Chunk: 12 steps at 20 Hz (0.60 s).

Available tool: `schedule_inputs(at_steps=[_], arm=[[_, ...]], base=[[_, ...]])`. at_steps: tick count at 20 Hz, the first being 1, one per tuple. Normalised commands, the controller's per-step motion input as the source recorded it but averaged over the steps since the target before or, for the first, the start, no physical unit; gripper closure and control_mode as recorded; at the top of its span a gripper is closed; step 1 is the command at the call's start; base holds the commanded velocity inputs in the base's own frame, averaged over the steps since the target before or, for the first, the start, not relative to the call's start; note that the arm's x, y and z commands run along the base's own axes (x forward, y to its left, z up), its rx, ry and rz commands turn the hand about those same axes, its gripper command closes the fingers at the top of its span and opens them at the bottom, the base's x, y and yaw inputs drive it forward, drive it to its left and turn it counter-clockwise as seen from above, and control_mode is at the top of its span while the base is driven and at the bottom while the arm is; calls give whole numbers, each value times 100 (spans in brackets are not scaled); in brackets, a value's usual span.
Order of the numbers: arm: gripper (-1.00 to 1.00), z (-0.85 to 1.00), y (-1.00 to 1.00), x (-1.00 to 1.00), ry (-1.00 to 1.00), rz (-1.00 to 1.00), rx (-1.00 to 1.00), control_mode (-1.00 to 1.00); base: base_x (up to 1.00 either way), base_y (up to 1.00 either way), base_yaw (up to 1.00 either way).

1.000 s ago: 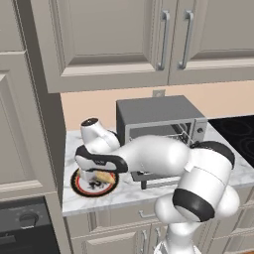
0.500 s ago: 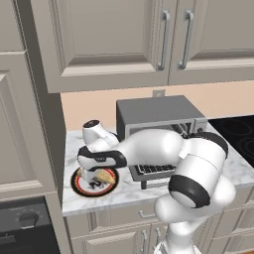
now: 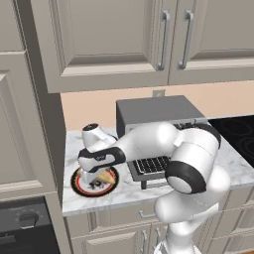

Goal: Pull the toaster oven rack outwards. Pick up the baguette from the plate and place it on the toaster oven rack. Close the toaster oven door fully and set the temperature to the lowest setting.

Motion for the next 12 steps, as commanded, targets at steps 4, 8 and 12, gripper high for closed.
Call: schedule_inputs(at_steps=[4,8,12], arm=[[-100,-14,0,0,0,0,0,-100],[100,-18,0,0,0,0,2,-100],[100,-16,0,0,0,0,3,-100]], base=[[0,0,0],[0,0,0],[0,0,0]])
